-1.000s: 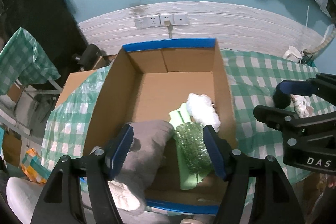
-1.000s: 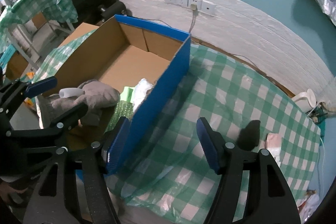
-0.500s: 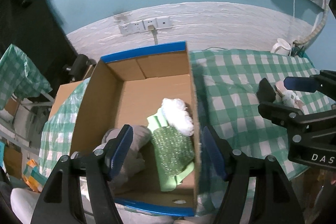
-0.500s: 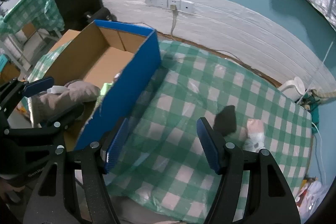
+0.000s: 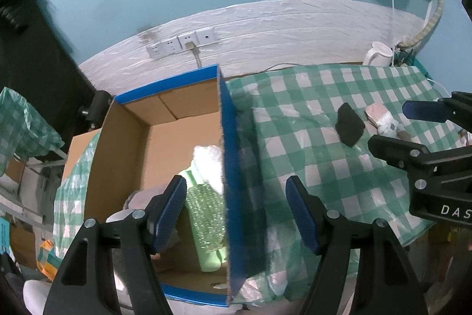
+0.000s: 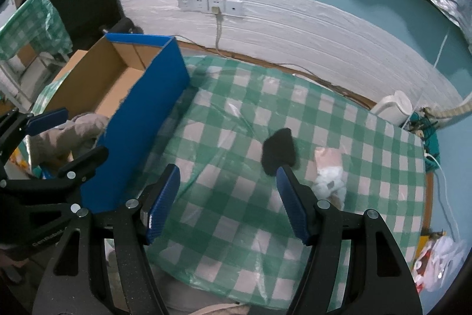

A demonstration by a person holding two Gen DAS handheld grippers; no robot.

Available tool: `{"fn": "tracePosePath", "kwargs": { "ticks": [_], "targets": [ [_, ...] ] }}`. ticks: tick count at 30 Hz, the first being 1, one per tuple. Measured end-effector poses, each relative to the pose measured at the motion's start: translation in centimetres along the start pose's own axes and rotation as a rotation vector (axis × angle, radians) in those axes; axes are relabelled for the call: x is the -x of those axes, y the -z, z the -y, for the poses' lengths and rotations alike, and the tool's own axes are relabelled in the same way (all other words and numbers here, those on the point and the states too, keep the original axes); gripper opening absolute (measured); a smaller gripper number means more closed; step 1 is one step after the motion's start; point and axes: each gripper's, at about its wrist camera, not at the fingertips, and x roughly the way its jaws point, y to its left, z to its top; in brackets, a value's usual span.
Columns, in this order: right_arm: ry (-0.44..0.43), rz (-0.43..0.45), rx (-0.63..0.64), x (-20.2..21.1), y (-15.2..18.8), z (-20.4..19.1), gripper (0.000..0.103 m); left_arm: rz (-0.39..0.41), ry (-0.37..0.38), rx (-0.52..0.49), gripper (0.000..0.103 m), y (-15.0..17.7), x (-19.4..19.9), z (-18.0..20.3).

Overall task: Organize soft objects
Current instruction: 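Withdraw both open tools from the box toward the black item and pink-white bundle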

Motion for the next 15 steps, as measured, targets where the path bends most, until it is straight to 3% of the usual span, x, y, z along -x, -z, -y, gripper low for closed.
{"fn": "tracePosePath", "kwargs": {
  "ticks": [15],
  "targets": [
    [0.053, -0.017, -0.045, 0.5, 2.6, 4.3, 0.068, -0.017, 0.024, -0.073, 0.072, -0.6, -0.5, 4.4]
  ]
}}
